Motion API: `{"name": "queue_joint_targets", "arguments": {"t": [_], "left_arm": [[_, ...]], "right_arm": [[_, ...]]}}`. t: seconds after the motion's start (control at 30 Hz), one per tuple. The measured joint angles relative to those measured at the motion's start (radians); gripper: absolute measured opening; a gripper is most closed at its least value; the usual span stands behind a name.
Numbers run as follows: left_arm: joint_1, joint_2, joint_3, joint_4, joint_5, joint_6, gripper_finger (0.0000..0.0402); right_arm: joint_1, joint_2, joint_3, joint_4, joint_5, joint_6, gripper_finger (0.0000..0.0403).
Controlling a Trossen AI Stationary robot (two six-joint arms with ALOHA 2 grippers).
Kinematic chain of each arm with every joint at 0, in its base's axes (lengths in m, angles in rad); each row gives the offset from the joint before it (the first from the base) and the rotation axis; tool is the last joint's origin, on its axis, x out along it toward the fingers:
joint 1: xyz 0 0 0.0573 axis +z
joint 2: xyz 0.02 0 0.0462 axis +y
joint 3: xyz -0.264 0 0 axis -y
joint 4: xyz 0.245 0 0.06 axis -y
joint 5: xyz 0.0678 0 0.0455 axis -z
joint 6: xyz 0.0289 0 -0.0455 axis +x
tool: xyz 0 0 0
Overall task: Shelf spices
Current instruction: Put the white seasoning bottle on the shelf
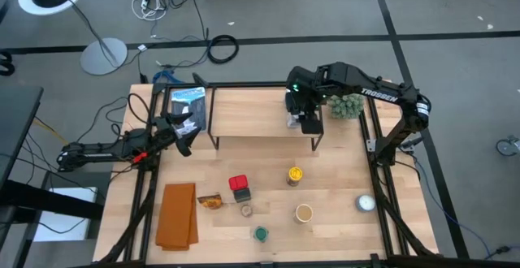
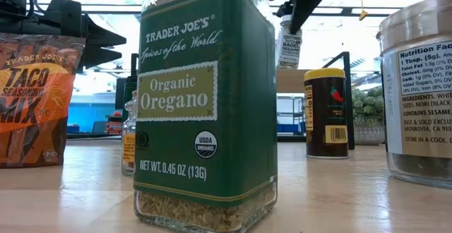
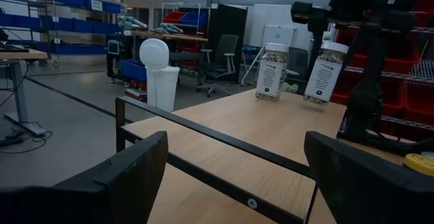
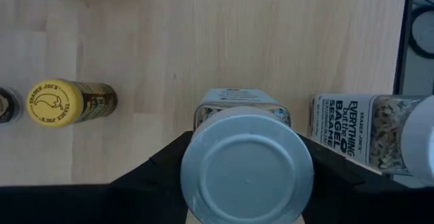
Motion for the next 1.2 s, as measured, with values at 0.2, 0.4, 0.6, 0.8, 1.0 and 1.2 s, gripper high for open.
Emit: {"name": "queue_joint_targets", "arguments": {"t": [0.2, 0.4, 0.6, 0.8, 1.0, 1.2], "left_arm": [[0.0, 0.0, 0.0, 0.0, 0.0, 0.0, 0.0351], [0.0, 0.0, 0.0, 0.0, 0.0, 0.0, 0.0351], [0.0, 0.0, 0.0, 0.0, 0.0, 0.0, 0.0351], [0.0, 0.0, 0.0, 0.0, 0.0, 0.0, 0.0351], [0.0, 0.0, 0.0, 0.0, 0.0, 0.0, 0.0351], [0.0, 0.0, 0.0, 0.0, 0.0, 0.0, 0.0351]], "right_arm": [[0.0, 0.0, 0.0, 0.012, 0.0, 0.0, 0.0215], [-0.008, 0.0, 0.0, 0.036, 0.003, 0.001, 0.0215], [-0.011, 0.0, 0.0, 0.041, 0.007, 0.01, 0.0217], [-0.011, 0.001, 0.0, 0.062, 0.014, 0.003, 0.0216], [-0.01, 0.001, 0.0, 0.059, 0.014, 0.011, 0.0219], [-0.01, 0.001, 0.0, 0.066, 0.014, 0.015, 0.0218]]}}
